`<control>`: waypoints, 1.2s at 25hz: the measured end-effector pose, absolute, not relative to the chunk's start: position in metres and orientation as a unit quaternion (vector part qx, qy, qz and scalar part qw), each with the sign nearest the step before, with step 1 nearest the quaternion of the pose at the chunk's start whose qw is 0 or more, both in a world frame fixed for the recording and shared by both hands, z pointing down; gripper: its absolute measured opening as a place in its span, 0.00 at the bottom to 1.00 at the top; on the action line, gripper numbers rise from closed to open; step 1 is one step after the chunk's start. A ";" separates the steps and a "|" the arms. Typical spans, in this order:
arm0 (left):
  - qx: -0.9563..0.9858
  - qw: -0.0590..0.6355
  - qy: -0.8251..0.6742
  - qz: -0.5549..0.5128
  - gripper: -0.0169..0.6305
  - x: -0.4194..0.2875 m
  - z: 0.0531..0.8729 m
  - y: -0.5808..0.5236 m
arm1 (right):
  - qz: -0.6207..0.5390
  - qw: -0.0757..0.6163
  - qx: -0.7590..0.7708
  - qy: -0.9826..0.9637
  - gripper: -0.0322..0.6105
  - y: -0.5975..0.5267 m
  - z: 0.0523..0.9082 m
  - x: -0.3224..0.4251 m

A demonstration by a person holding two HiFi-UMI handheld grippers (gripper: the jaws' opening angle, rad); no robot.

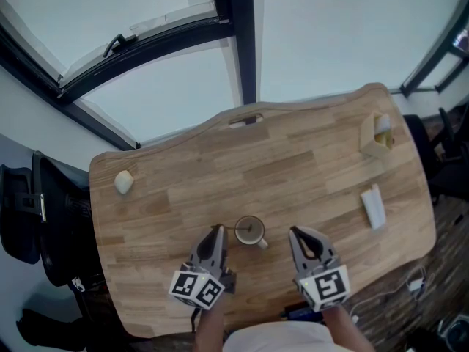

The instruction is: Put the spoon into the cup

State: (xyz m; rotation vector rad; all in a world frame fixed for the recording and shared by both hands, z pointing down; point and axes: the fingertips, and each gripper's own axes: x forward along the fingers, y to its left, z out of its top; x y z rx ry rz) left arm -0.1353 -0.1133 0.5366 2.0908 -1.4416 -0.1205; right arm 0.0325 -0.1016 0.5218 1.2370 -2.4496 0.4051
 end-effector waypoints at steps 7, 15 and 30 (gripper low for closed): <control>0.785 0.300 -0.539 -0.051 0.03 -0.135 0.542 -0.114 | 0.147 0.185 0.440 -0.866 0.05 -0.103 0.524 0.034; 0.780 0.309 -0.541 -0.061 0.03 -0.135 0.542 -0.115 | 0.151 0.184 0.441 -0.865 0.05 -0.104 0.528 0.034; 0.774 0.320 -0.542 -0.067 0.03 -0.132 0.554 -0.114 | 0.161 0.187 0.455 -0.856 0.05 -0.109 0.533 0.047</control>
